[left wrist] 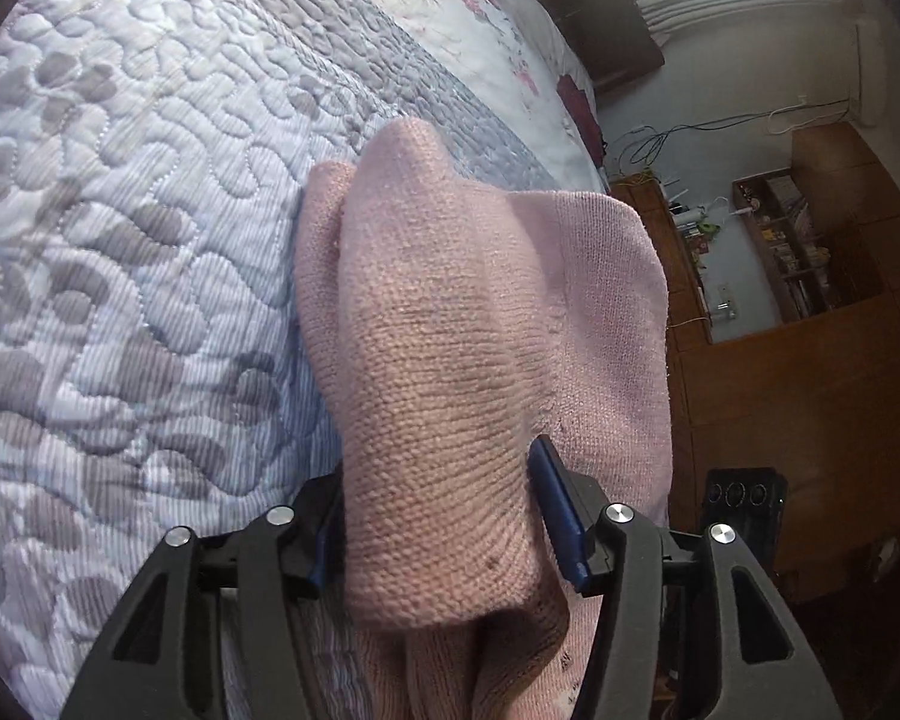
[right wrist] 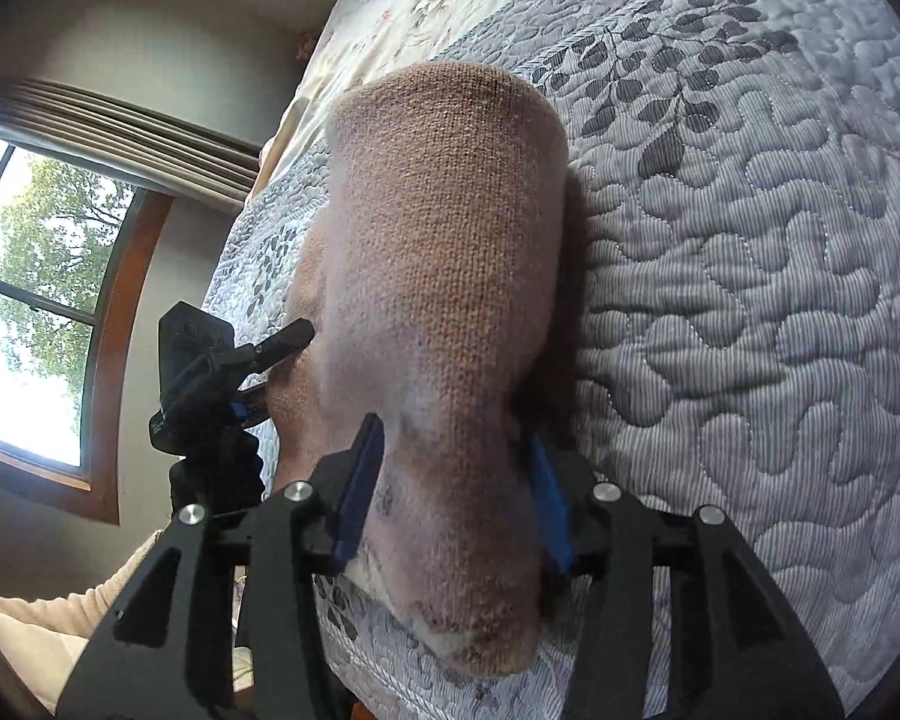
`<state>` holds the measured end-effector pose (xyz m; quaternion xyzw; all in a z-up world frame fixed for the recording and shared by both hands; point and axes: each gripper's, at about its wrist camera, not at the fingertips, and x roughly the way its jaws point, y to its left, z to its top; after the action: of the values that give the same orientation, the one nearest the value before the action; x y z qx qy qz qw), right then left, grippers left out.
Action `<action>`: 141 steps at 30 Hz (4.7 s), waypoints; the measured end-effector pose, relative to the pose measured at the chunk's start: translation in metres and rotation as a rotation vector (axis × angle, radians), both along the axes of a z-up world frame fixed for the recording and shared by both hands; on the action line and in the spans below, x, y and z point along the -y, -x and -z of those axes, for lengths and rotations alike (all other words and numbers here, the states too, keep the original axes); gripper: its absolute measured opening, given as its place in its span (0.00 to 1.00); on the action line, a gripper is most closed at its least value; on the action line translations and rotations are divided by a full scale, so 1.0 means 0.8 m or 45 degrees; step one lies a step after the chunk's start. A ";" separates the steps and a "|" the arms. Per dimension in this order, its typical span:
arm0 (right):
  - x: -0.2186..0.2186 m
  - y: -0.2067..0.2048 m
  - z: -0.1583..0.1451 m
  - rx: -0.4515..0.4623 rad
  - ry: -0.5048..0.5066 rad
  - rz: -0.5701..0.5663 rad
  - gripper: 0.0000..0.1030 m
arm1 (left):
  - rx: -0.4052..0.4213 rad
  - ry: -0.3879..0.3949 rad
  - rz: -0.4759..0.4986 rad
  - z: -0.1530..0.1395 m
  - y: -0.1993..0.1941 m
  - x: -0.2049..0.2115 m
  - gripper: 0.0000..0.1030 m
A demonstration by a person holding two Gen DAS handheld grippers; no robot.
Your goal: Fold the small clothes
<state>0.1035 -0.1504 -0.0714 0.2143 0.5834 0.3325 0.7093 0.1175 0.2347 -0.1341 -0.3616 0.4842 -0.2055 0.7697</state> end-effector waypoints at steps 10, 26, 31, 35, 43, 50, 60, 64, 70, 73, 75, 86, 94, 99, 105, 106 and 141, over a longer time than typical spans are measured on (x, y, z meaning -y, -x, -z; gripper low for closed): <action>0.033 0.056 0.020 -0.076 0.062 0.020 0.55 | 0.120 -0.282 0.070 -0.044 0.111 0.039 0.56; -0.005 0.077 0.035 -0.119 0.149 0.065 0.27 | 0.017 -0.449 0.096 -0.008 0.130 0.044 0.55; 0.004 0.102 -0.002 -0.012 0.299 0.094 0.54 | 0.013 -0.509 0.058 -0.039 0.138 0.044 0.54; -0.002 0.128 -0.030 0.085 0.484 0.106 0.70 | 0.045 -0.617 0.068 -0.069 0.162 0.048 0.59; -0.017 0.171 -0.078 0.209 0.684 0.125 0.82 | 0.091 -0.787 0.070 -0.123 0.209 0.078 0.75; -0.035 0.202 -0.123 0.288 0.732 0.153 0.87 | 0.100 -0.830 0.059 -0.147 0.242 0.090 0.75; -0.047 0.230 -0.171 0.378 0.833 0.173 0.94 | 0.087 -0.893 0.009 -0.179 0.269 0.096 0.80; -0.047 0.238 -0.180 0.384 0.857 0.193 0.95 | 0.118 -0.936 0.007 -0.193 0.279 0.102 0.82; -0.048 0.250 -0.189 0.388 0.897 0.218 0.96 | 0.141 -0.961 0.011 -0.207 0.290 0.112 0.83; -0.049 0.256 -0.192 0.382 0.889 0.215 0.96 | 0.150 -0.978 0.009 -0.211 0.294 0.116 0.83; -0.051 0.260 -0.194 0.380 0.903 0.216 0.97 | 0.152 -0.985 0.003 -0.212 0.297 0.117 0.83; -0.054 0.260 -0.193 0.366 0.947 0.228 0.97 | 0.127 -1.037 -0.001 -0.206 0.296 0.122 0.83; -0.050 0.251 -0.183 0.343 0.952 0.230 0.97 | 0.112 -1.051 0.011 -0.199 0.292 0.123 0.83; -0.051 0.248 -0.177 0.333 0.952 0.222 0.97 | 0.101 -1.054 0.017 -0.195 0.289 0.123 0.83; -0.049 0.244 -0.174 0.321 0.951 0.228 0.97 | 0.098 -1.061 0.021 -0.193 0.288 0.123 0.83; -0.047 0.242 -0.173 0.318 0.949 0.229 0.97 | 0.097 -1.063 0.021 -0.193 0.287 0.123 0.83; -0.041 0.236 -0.164 0.308 0.944 0.243 0.97 | 0.080 -1.071 0.035 -0.186 0.283 0.127 0.83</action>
<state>-0.0854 -0.1180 0.0600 -0.0438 0.5537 0.0550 0.8298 -0.1086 0.1328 0.0148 -0.0028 0.5069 -0.0112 0.8619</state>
